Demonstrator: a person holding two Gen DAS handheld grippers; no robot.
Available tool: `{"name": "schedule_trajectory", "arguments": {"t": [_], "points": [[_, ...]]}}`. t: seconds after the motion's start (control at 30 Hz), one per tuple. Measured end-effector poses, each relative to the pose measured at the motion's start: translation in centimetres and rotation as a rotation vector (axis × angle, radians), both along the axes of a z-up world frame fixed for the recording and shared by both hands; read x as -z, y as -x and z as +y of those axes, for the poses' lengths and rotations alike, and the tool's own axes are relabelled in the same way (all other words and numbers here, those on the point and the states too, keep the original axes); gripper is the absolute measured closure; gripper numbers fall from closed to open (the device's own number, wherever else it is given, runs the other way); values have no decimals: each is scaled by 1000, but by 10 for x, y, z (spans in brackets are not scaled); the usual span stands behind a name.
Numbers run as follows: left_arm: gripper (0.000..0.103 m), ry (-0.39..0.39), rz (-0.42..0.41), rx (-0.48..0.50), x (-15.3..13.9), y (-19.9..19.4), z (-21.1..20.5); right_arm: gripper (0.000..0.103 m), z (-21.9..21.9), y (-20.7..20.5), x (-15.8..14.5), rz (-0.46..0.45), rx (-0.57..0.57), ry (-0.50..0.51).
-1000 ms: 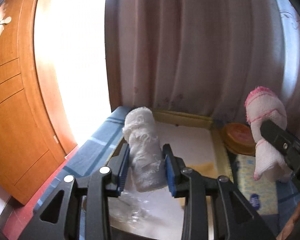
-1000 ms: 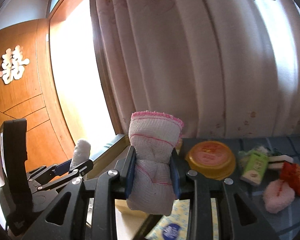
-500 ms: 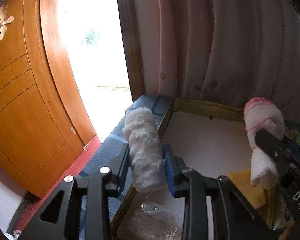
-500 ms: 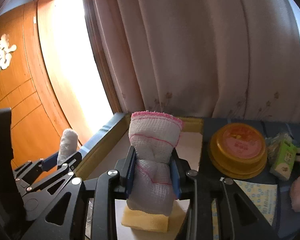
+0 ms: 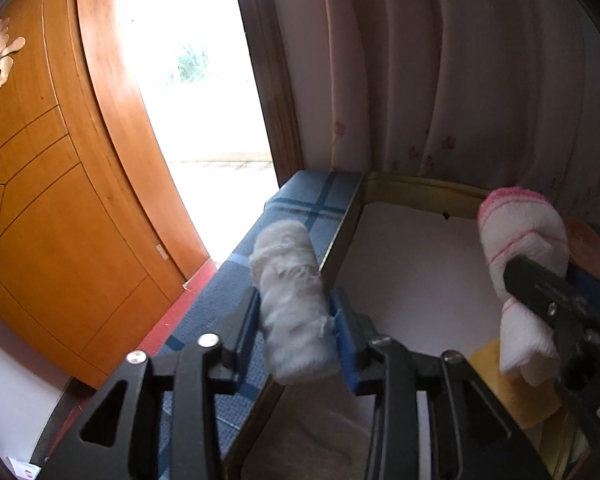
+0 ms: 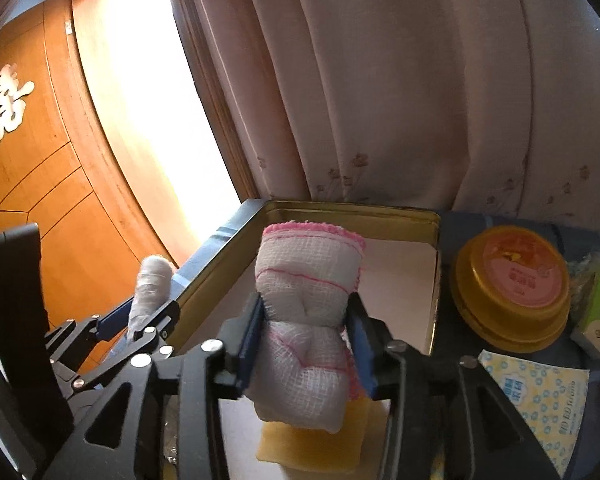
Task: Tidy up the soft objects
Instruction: 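Place both rolled towels into the white tray with both grippers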
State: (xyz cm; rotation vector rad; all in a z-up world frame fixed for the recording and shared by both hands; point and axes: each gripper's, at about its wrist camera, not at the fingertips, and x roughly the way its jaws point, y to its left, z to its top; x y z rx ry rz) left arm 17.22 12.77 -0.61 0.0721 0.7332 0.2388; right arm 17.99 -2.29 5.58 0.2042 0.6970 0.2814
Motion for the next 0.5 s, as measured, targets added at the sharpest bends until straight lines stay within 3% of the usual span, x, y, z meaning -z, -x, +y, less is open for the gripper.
{"name": "schedule_trajectory", "arguments": {"t": [0.03,0.1,0.2,0.37,0.5], "points": [[45,6,2,-3,1,0,2,53,0,1,-1,-4,4,5],[24,33,-2,-5,0,2,4,51,0,4,-2,-21,11,5],[5,40,-31,-11,-4,7,5,44,-4,11,-4,-50,27,0],[0,22,-71,-34,-8,10,5,41,-17,30,-14,-130,59,-43],[0,82,-84,-26,-11,15,9,40,-32,45,-18,-161,97,-63]]}}
